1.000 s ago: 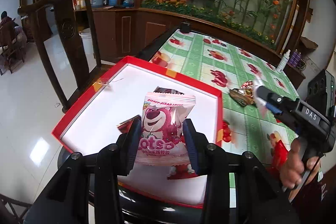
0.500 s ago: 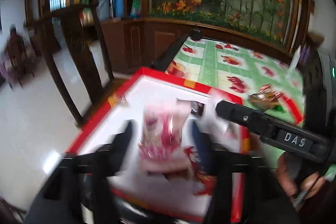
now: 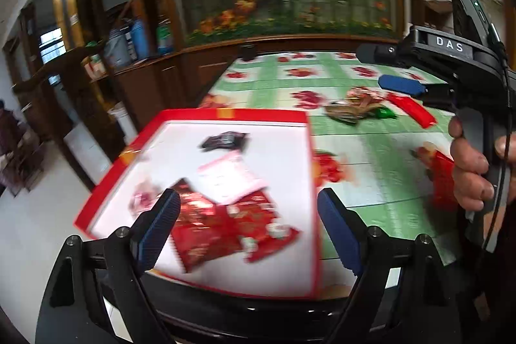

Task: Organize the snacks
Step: 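Open both tools to drop the packets into the box, then grasp the long red packet with the left tool while the right grips another red packet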

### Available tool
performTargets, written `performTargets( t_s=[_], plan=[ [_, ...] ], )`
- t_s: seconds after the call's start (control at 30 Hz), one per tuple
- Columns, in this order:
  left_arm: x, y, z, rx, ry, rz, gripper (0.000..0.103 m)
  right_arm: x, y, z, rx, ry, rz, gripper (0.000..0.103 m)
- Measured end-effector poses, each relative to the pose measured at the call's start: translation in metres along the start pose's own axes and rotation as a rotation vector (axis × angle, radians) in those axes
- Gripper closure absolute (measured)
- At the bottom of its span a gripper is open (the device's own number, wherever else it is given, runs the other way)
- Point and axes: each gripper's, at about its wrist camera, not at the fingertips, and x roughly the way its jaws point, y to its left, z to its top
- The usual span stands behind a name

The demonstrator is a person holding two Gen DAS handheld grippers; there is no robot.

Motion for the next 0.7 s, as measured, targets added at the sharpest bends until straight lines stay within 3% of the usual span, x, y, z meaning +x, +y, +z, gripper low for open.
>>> performTargets(
  t_s=[0.4,0.53,0.7],
  plan=[
    [0.000,-0.026,0.000,0.055,0.029,-0.032,0.016,-0.096,-0.091,0.033,0.035,-0.144,-0.223,0.032],
    [0.005,-0.040,0.002,0.073,0.049,-0.055,0.016,-0.118,-0.141,0.053,0.107,-0.175,-0.321,0.031],
    [0.009,-0.077,0.012,0.142,0.061,-0.117,0.016,-0.137,-0.202,0.071,0.239,-0.171,-0.365,0.031]
  ],
)
